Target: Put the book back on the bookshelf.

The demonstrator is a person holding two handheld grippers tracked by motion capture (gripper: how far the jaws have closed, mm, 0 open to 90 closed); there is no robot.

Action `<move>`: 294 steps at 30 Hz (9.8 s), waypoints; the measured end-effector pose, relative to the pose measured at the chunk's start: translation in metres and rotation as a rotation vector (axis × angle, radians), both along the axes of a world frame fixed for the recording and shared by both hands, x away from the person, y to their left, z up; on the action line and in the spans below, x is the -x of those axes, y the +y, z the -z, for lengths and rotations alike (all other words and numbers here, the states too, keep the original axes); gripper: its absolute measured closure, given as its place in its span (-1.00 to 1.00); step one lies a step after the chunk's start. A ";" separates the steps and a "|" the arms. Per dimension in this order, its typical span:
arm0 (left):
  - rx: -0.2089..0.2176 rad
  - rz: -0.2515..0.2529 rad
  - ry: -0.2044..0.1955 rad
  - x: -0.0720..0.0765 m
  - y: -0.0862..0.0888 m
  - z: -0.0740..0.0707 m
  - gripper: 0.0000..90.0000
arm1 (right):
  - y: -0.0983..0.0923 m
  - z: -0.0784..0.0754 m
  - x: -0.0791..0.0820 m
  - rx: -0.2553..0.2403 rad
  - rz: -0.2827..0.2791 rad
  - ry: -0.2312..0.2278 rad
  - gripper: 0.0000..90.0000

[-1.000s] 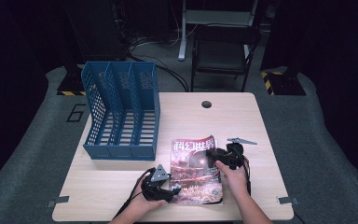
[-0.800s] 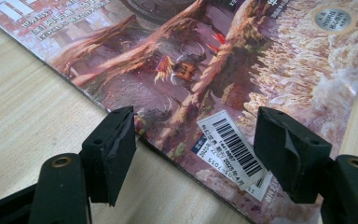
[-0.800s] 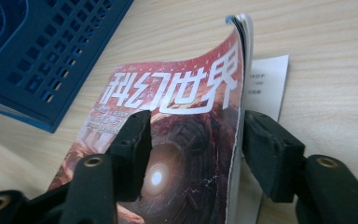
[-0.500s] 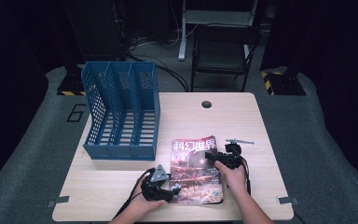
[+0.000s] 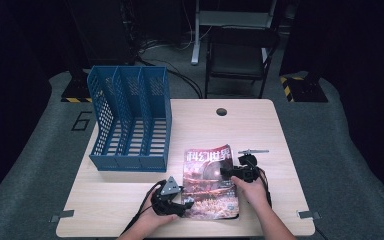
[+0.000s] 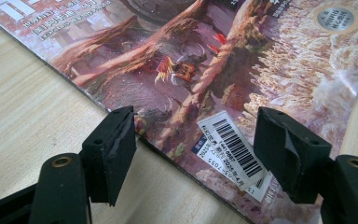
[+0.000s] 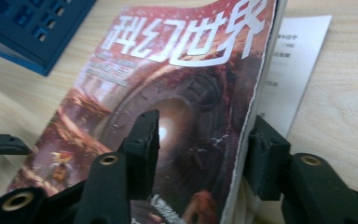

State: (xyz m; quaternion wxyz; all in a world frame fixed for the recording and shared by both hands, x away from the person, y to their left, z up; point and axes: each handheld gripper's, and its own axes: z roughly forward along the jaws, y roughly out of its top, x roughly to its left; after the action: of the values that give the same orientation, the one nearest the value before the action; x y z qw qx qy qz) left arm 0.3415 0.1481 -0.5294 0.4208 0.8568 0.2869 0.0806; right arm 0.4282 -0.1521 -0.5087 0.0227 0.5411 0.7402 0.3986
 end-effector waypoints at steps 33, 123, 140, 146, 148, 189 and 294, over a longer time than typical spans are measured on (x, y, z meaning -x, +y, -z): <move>0.004 0.010 0.013 -0.001 0.001 0.000 -0.33 | -0.008 -0.008 -0.006 -0.028 -0.067 0.096 0.80; 0.141 0.027 0.203 -0.056 -0.016 -0.019 -0.48 | 0.000 -0.062 0.067 -0.134 -0.171 -0.389 0.90; 0.204 0.004 0.230 -0.049 0.004 -0.042 0.37 | -0.005 -0.062 0.065 -0.176 -0.179 -0.374 0.90; 0.194 0.031 0.220 -0.044 0.006 -0.053 0.51 | -0.007 -0.062 0.062 -0.188 -0.175 -0.349 0.89; 0.187 0.036 0.213 -0.043 0.006 -0.055 0.54 | -0.008 -0.061 0.061 -0.189 -0.172 -0.344 0.89; 0.110 0.012 -0.039 -0.024 0.032 -0.111 0.82 | 0.006 -0.100 0.062 -0.171 -0.206 -0.448 0.90; 0.070 0.016 -0.077 -0.031 0.016 -0.201 0.20 | 0.014 -0.031 0.047 -0.009 -0.222 -0.223 0.42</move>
State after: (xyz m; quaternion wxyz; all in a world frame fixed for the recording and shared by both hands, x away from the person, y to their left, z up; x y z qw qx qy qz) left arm 0.3729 0.1641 -0.3287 0.4619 0.8400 0.2663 0.1003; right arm 0.3813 -0.1380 -0.4778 0.0579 0.4084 0.7865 0.4597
